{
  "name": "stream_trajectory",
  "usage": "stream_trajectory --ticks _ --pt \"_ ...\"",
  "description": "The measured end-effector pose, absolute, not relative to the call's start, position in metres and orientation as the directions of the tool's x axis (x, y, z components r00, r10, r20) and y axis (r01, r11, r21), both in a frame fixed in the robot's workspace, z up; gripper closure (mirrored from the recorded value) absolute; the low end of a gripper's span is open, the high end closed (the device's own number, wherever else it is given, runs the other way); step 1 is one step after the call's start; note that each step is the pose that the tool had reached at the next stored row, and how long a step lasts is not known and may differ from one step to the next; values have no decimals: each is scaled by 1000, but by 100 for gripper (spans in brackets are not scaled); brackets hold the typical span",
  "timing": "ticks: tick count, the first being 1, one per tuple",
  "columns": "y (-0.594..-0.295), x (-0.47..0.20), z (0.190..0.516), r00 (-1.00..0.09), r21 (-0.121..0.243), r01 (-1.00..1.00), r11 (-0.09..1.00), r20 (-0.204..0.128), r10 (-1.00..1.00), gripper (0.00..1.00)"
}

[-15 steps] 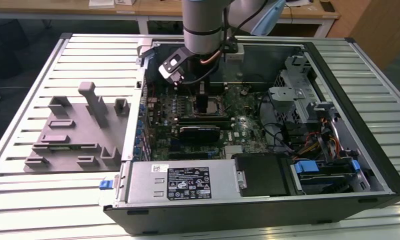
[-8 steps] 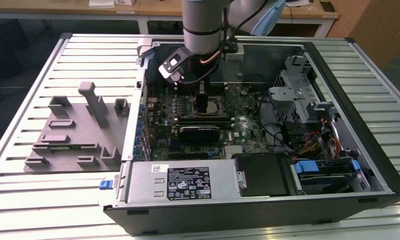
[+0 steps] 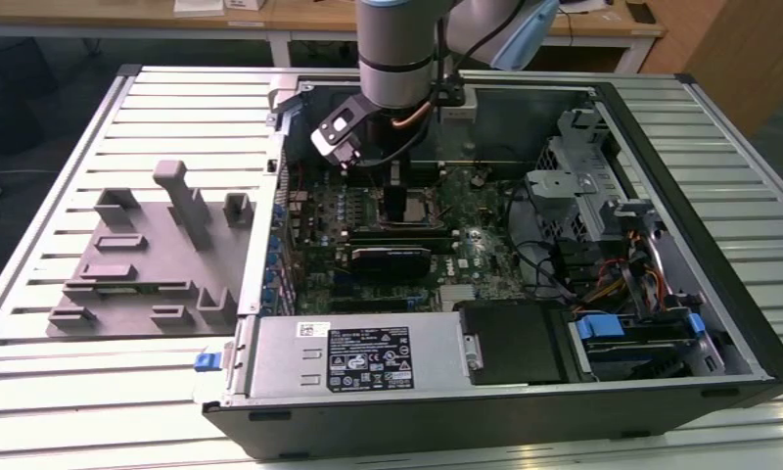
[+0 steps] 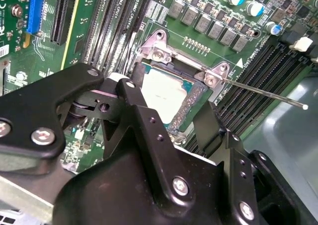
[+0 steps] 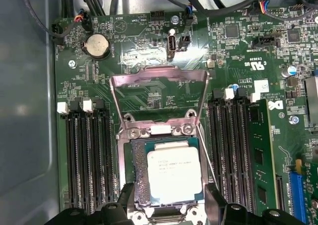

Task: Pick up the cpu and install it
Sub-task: 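Place the cpu into insertion slot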

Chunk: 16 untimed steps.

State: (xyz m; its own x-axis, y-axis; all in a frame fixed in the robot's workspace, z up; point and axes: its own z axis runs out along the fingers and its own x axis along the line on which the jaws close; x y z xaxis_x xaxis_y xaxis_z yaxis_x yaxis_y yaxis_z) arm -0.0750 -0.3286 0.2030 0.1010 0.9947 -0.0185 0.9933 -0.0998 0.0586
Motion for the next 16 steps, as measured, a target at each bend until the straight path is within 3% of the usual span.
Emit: stream_trajectory --ticks 16 --pt "-329 -76 200 101 58 993 -100 -19 995 34"
